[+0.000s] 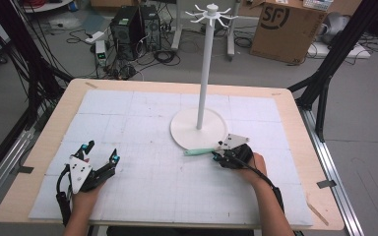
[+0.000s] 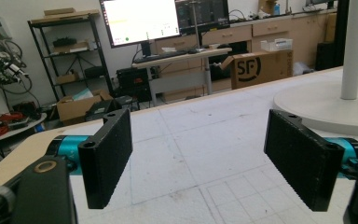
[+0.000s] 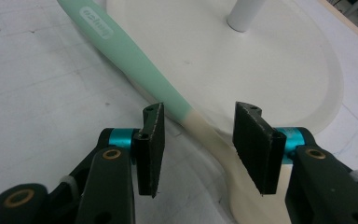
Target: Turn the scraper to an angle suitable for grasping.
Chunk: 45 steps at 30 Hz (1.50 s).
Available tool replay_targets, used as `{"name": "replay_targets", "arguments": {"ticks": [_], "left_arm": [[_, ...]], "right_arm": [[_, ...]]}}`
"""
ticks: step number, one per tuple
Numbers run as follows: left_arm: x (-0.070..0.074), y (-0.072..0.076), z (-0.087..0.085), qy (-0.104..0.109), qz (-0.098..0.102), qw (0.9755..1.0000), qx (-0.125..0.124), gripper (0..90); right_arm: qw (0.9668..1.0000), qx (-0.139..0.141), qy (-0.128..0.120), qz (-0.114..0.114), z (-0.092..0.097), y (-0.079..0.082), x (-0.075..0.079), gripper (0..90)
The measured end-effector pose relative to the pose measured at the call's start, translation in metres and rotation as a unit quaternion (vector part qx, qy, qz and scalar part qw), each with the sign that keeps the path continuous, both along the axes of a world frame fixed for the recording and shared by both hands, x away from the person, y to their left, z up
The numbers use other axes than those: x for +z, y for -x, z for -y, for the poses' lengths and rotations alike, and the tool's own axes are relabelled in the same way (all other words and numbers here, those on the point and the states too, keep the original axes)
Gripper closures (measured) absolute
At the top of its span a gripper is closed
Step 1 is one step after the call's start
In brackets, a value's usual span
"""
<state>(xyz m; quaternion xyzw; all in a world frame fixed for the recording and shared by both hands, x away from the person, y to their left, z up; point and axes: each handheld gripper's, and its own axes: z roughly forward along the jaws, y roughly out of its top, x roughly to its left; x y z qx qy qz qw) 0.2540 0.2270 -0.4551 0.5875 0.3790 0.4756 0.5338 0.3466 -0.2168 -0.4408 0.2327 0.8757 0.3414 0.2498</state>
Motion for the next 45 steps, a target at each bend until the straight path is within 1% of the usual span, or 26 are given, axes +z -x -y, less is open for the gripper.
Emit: {"name": "replay_targets", "arguments": {"ticks": [4, 10, 15, 17, 21, 22, 23, 24, 26, 27, 29, 31, 36, 40, 42, 45], "left_arm": [[-0.0001, 0.0001, 0.0001, 0.000, 0.000, 1.0000, 0.000, 24.1], [0.0000, 0.0000, 0.0000, 0.001, 0.000, 1.0000, 0.000, 24.1], [0.0000, 0.0001, 0.0000, 0.001, 0.000, 1.0000, 0.000, 24.1], [0.0000, 0.0001, 0.0000, 0.000, 0.000, 1.0000, 0.000, 24.1], [0.0000, 0.0000, 0.0000, 0.000, 0.000, 1.0000, -0.001, 24.1], [-0.0001, 0.0000, 0.0001, 0.001, 0.000, 1.0000, 0.000, 24.1], [0.0000, 0.0000, 0.0000, 0.000, 0.000, 1.0000, 0.000, 24.1], [0.0000, 0.0001, 0.0000, 0.000, 0.000, 1.0000, 0.000, 24.1], [0.0000, 0.0000, 0.0000, 0.000, 0.000, 1.0000, 0.000, 24.1], [0.0000, 0.0000, 0.0000, 0.000, 0.000, 1.0000, 0.000, 24.1], [0.0000, -0.0001, 0.0001, 0.001, 0.000, 1.0000, 0.000, 24.1], [0.0000, 0.0000, -0.0001, 0.000, 0.000, 1.0000, -0.001, 24.1], [-0.0001, 0.0000, 0.0001, 0.000, 0.000, 1.0000, 0.000, 24.1], [0.0000, 0.0000, -0.0001, 0.000, 0.000, 1.0000, -0.001, 24.1], [0.0000, 0.0000, 0.0000, 0.000, 0.000, 1.0000, 0.000, 24.1], [0.0000, 0.0000, -0.0001, 0.001, 0.000, 1.0000, -0.001, 24.1]], "right_arm": [[1.0000, 0.000, 0.003, -0.004, -0.0011, -0.0008, -0.0023, 53.7], [1.0000, -0.003, -0.002, -0.007, 0.0003, -0.0027, -0.0034, 54.4], [0.9999, 0.001, -0.003, -0.011, 0.0011, -0.0016, -0.0018, 64.5], [0.9999, -0.001, -0.007, -0.015, 0.0021, -0.0012, -0.0013, 66.9], [0.9999, 0.003, -0.005, -0.013, 0.0021, -0.0007, -0.0006, 71.0], [0.9999, 0.004, -0.004, -0.012, 0.0017, -0.0004, -0.0004, 71.1], [0.9999, 0.004, -0.004, -0.013, 0.0011, 0.0000, -0.0007, 68.2], [0.9999, 0.007, -0.005, -0.012, 0.0007, -0.0007, -0.0014, 63.1], [0.9997, 0.012, -0.002, -0.020, -0.0004, -0.0010, -0.0027, 60.8], [0.9997, 0.013, -0.003, -0.019, -0.0010, -0.0009, -0.0033, 60.1], [0.9998, 0.013, -0.002, -0.016, -0.0011, -0.0010, -0.0029, 60.6], [0.9998, 0.008, -0.003, -0.018, -0.0007, -0.0012, -0.0031, 61.6], [0.9998, 0.005, -0.001, -0.021, -0.0002, -0.0006, -0.0027, 64.5], [0.9996, 0.008, -0.005, -0.025, 0.0005, -0.0015, -0.0031, 65.1], [0.9997, 0.008, -0.004, -0.021, 0.0002, -0.0013, -0.0031, 68.0], [0.9996, 0.007, -0.003, -0.026, 0.0000, -0.0001, -0.0025, 71.0]]}}
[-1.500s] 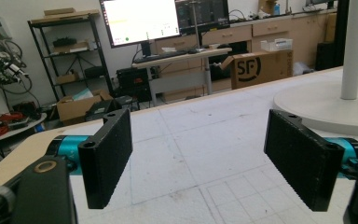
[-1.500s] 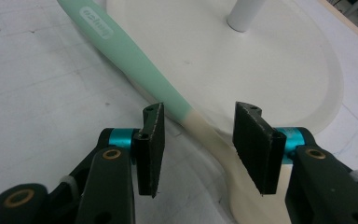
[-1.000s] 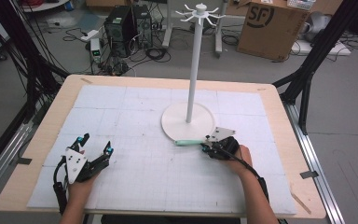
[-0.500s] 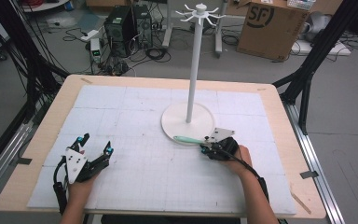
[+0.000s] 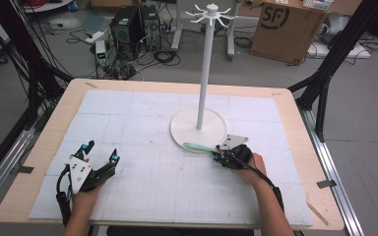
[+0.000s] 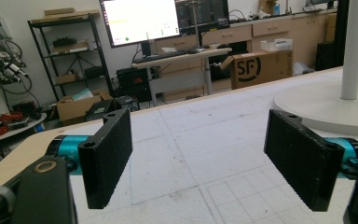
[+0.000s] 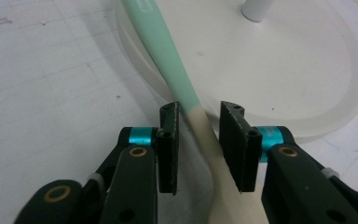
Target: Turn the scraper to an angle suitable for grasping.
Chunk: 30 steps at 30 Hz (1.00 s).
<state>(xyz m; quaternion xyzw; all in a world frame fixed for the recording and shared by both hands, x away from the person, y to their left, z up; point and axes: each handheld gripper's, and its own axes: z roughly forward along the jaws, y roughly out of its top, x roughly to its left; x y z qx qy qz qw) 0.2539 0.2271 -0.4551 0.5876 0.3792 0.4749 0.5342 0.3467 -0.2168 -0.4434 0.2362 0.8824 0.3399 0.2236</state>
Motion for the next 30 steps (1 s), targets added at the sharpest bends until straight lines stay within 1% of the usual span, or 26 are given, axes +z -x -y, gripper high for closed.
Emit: {"name": "replay_targets", "arguments": {"ticks": [8, 18, 22, 24, 28, 30], "left_arm": [[0.0000, 0.0001, -0.0002, -0.001, 0.000, 1.0000, 0.001, 24.1], [0.0000, 0.0001, -0.0002, -0.001, 0.000, 1.0000, 0.001, 24.1], [0.0000, 0.0001, -0.0002, -0.001, 0.000, 1.0000, 0.001, 24.1], [0.0000, 0.0001, -0.0002, -0.001, 0.000, 1.0000, 0.001, 24.1], [0.0000, 0.0001, -0.0002, -0.001, 0.000, 1.0000, 0.001, 24.1], [0.0000, 0.0001, -0.0002, -0.001, 0.000, 1.0000, 0.001, 24.1]], "right_arm": [[1.0000, 0.007, 0.003, 0.001, -0.0005, 0.0020, 0.0016, 80.0], [1.0000, -0.004, -0.006, -0.006, -0.0007, 0.0032, 0.0018, 81.5], [1.0000, -0.006, -0.005, 0.000, -0.0002, 0.0034, 0.0021, 81.9], [1.0000, -0.004, -0.007, -0.005, -0.0001, 0.0045, 0.0025, 82.1], [1.0000, -0.003, -0.007, 0.000, 0.0013, 0.0073, 0.0041, 83.0], [0.9999, -0.002, -0.011, 0.002, 0.0029, 0.0089, 0.0047, 84.3]]}}
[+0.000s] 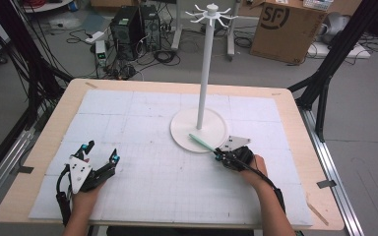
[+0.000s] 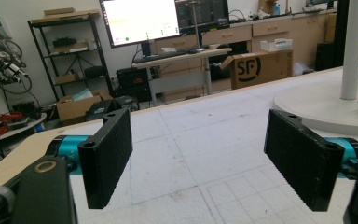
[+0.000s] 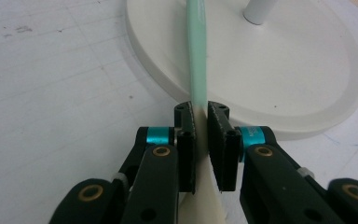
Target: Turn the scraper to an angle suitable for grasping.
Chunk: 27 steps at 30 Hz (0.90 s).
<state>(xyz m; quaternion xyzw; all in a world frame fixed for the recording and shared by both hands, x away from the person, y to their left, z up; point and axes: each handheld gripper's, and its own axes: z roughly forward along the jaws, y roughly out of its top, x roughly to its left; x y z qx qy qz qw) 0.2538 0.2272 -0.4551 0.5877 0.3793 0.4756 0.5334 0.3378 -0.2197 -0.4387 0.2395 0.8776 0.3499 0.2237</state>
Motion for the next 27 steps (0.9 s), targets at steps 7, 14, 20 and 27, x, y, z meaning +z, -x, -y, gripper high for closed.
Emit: {"name": "replay_targets", "arguments": {"ticks": [7, 14, 20, 27], "left_arm": [[-0.0002, 0.0001, 0.0005, 0.001, 0.001, 1.0000, 0.000, 24.1], [-0.0002, -0.0001, 0.0004, 0.000, 0.001, 1.0000, 0.000, 24.1], [-0.0001, -0.0001, 0.0004, 0.000, 0.001, 1.0000, 0.000, 24.1], [-0.0001, -0.0001, 0.0004, 0.000, 0.001, 1.0000, 0.000, 24.1]], "right_arm": [[0.9997, -0.006, -0.024, -0.006, 0.0083, 0.0024, -0.0004, 85.3], [0.9998, 0.000, -0.008, -0.016, 0.0059, 0.0011, -0.0034, 76.4], [0.9999, -0.002, 0.000, -0.014, 0.0034, 0.0008, -0.0054, 76.2], [1.0000, -0.007, 0.005, -0.004, 0.0029, 0.0016, -0.0047, 84.1]]}}
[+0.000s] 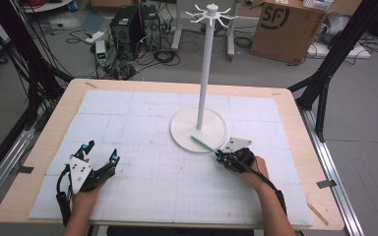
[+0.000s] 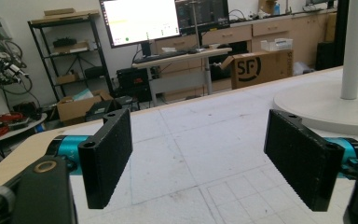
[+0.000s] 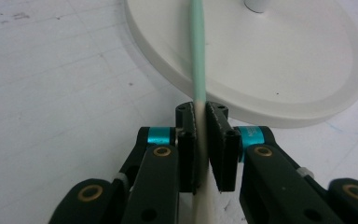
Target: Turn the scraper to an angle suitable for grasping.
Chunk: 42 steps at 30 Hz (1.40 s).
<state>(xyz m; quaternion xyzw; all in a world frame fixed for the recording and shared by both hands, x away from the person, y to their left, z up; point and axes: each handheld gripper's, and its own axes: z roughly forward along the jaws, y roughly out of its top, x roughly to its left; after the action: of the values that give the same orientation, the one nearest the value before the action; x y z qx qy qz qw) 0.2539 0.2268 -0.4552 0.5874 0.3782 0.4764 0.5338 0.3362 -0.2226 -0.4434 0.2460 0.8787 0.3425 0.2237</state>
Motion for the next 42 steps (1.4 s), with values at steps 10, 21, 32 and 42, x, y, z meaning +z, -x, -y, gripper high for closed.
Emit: {"name": "replay_targets", "arguments": {"ticks": [10, 21, 32, 42], "left_arm": [[0.000, 0.000, 0.000, 0.001, -0.001, 1.0000, 0.000, 24.1], [0.000, 0.000, 0.000, -0.001, -0.001, 1.0000, 0.000, 24.1], [0.000, 0.000, 0.000, -0.003, 0.000, 1.0000, 0.001, 24.1], [0.000, 0.000, 0.000, -0.002, -0.001, 1.0000, 0.000, 24.1]], "right_arm": [[0.9999, 0.003, -0.015, 0.006, 0.007, 0.007, 0.007, 84.9], [0.9985, 0.046, -0.025, 0.013, 0.016, 0.036, 0.011, 84.9], [0.9958, 0.071, -0.057, 0.005, 0.015, 0.061, 0.015, 84.8], [0.9944, 0.097, -0.042, 0.006, 0.005, 0.073, 0.008, 84.9]]}}
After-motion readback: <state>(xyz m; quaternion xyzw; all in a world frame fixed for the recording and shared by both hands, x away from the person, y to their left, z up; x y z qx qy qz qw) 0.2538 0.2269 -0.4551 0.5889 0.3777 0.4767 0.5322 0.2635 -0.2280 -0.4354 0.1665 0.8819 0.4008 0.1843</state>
